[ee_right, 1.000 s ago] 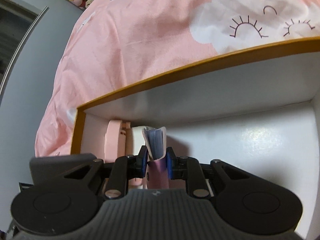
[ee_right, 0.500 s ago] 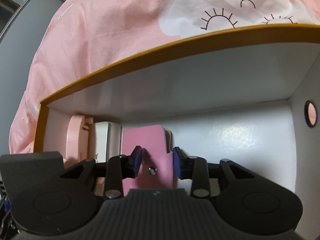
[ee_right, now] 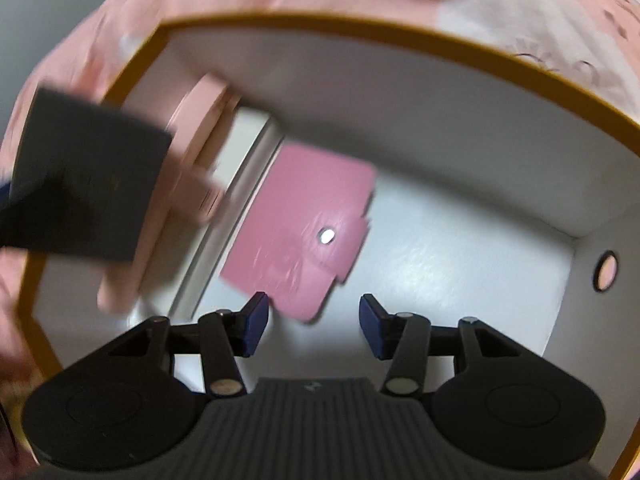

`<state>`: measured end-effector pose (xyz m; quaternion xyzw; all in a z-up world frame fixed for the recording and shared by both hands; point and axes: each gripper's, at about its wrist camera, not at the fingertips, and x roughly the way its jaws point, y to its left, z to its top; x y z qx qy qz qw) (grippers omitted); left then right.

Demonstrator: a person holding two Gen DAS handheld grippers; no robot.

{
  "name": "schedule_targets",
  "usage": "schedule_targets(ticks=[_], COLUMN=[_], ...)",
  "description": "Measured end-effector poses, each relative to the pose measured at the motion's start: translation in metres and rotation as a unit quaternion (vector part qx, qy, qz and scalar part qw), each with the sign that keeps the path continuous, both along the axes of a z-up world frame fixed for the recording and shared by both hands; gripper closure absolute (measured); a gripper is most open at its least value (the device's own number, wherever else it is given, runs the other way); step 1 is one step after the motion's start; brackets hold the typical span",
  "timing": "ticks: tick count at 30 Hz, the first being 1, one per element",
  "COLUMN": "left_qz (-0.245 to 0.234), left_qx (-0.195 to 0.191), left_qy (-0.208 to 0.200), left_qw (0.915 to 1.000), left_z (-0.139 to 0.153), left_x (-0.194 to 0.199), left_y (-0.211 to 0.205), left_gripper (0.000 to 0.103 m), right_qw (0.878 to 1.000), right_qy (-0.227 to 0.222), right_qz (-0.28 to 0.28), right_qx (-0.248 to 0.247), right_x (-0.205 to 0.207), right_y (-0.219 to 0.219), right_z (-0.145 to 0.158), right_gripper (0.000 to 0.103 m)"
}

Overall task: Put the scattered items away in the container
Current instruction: 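Open the right tool to drop the pink wallet into the box, then lower the black box onto the pink wallet and open the left tool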

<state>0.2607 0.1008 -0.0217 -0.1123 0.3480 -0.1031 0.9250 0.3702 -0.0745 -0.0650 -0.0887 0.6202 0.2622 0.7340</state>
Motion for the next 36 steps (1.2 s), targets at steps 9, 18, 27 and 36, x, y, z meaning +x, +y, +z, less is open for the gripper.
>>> schedule_targets(ticks=[9, 18, 27, 36], left_qz=[-0.001, -0.003, -0.016, -0.032], left_qx=[0.001, 0.001, -0.015, -0.052], left_qy=[-0.001, 0.0, 0.006, 0.05], left_qw=[1.0, 1.0, 0.9997, 0.9969], left_z=[0.0, -0.001, 0.001, -0.013], left_x=[0.0, 0.001, 0.008, 0.049], left_y=[0.001, -0.001, -0.008, -0.041], left_gripper=[0.065, 0.065, 0.065, 0.065], right_qw=[0.994, 0.991, 0.993, 0.996], right_qy=[-0.052, -0.077, -0.093, -0.092], right_qz=[0.079, 0.108, 0.074, 0.019], right_qx=[-0.046, -0.027, -0.005, -0.013], right_x=[-0.006, -0.006, -0.011, -0.008], right_y=[0.021, 0.019, -0.017, -0.035], right_z=[-0.007, -0.003, 0.026, 0.021], right_gripper=[0.054, 0.059, 0.059, 0.059])
